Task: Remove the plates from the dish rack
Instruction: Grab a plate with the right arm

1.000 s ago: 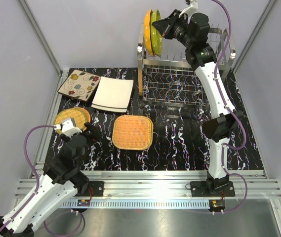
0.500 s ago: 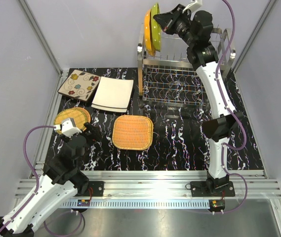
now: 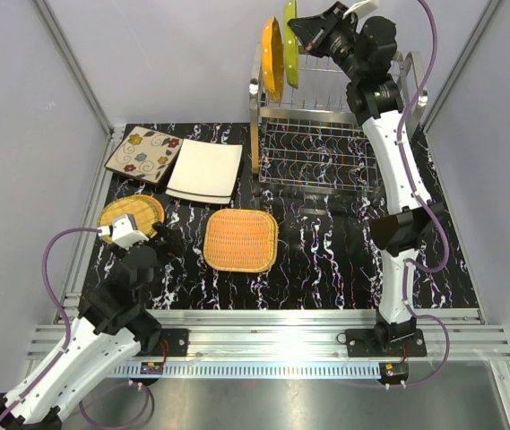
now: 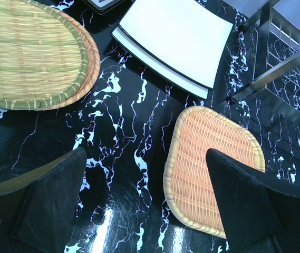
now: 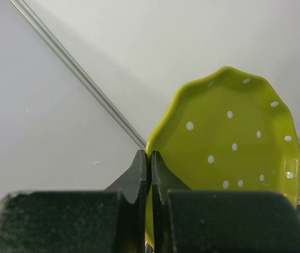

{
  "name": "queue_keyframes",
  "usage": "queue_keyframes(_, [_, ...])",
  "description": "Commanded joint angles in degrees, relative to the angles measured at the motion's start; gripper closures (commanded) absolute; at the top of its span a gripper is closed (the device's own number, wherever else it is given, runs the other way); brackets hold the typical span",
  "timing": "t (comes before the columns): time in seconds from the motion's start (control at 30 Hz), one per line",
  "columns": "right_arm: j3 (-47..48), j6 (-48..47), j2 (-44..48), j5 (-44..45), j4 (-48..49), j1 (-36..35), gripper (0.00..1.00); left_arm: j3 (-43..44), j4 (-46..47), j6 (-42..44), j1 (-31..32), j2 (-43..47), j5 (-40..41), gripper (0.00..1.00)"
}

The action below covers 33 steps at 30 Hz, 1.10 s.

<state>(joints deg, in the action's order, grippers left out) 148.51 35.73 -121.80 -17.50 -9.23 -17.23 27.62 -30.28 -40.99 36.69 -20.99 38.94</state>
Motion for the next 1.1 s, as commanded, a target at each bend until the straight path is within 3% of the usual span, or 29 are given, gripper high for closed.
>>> queue_keyframes(0.0, [4.9, 2.2, 4.2, -0.5, 12.5, 0.3, 1.0, 2.4, 3.1, -0.1, 0.0, 0.0, -0.2, 0.01])
queue_keyframes(1.07, [5.0, 11.1, 10.8, -4.7, 13.4, 1.5, 1.0, 9.3, 12.8, 2.6, 0.0, -4.3, -8.1, 0.01])
